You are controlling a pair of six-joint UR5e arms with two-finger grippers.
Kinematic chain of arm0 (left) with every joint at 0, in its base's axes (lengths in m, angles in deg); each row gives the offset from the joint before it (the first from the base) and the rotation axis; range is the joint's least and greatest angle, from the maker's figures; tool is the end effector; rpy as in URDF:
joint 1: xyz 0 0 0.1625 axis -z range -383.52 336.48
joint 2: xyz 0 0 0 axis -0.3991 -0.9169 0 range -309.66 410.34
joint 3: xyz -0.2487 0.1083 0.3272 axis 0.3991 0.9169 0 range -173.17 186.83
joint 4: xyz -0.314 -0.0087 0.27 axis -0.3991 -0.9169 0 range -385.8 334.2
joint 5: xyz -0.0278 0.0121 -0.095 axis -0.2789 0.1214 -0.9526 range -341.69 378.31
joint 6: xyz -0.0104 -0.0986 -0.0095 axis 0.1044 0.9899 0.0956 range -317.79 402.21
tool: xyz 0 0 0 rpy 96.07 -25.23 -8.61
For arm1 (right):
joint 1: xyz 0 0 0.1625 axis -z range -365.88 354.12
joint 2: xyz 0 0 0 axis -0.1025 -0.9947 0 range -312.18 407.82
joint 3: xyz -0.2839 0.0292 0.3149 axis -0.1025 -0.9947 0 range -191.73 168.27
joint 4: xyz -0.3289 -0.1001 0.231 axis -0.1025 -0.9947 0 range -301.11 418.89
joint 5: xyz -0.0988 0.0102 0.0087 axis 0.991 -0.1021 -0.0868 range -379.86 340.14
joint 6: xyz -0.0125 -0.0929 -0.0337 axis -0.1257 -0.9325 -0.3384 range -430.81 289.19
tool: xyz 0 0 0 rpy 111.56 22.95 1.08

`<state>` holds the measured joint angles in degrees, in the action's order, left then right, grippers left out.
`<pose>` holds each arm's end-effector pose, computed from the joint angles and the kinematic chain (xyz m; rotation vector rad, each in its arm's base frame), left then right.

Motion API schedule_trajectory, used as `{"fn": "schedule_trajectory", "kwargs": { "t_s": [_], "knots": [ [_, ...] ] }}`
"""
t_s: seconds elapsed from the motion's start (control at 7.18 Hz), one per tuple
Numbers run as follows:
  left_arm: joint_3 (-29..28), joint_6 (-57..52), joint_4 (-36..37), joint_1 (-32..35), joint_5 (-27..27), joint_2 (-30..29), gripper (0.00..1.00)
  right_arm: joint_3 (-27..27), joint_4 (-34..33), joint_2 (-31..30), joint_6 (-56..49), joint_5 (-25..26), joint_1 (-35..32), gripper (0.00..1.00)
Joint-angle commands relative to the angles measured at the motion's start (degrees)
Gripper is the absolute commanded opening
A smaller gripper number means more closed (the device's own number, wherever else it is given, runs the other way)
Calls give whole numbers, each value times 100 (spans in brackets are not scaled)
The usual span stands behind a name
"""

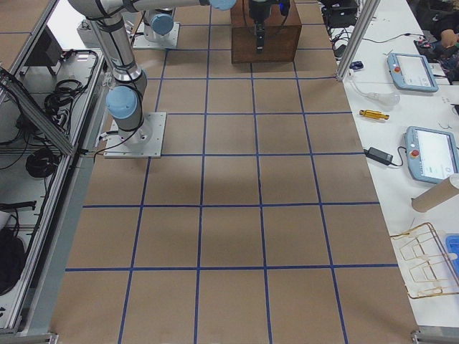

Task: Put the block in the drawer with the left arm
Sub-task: 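Pull the drawer open away from the cabinet with the left gripper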

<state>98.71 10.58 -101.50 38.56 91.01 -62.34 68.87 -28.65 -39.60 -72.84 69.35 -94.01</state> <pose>0.1378 -0.6080 0.2803 -0.0525 -2.7913 -0.0064 0.1178 -0.5197 0.5419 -0.0050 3.1281 -0.1197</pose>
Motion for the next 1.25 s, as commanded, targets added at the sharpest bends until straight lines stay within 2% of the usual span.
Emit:
{"fn": "schedule_trajectory", "kwargs": {
  "t_s": [0.0, 1.11],
  "knots": [
    [-38, -176, 3, -238, -1, -35, 99, 0, 0, 5, 0, 0, -3, 100],
    [-38, -465, 3, -776, -27, -44, 99, 0, 0, -4, 0, 0, -3, 100]
  ]
}}
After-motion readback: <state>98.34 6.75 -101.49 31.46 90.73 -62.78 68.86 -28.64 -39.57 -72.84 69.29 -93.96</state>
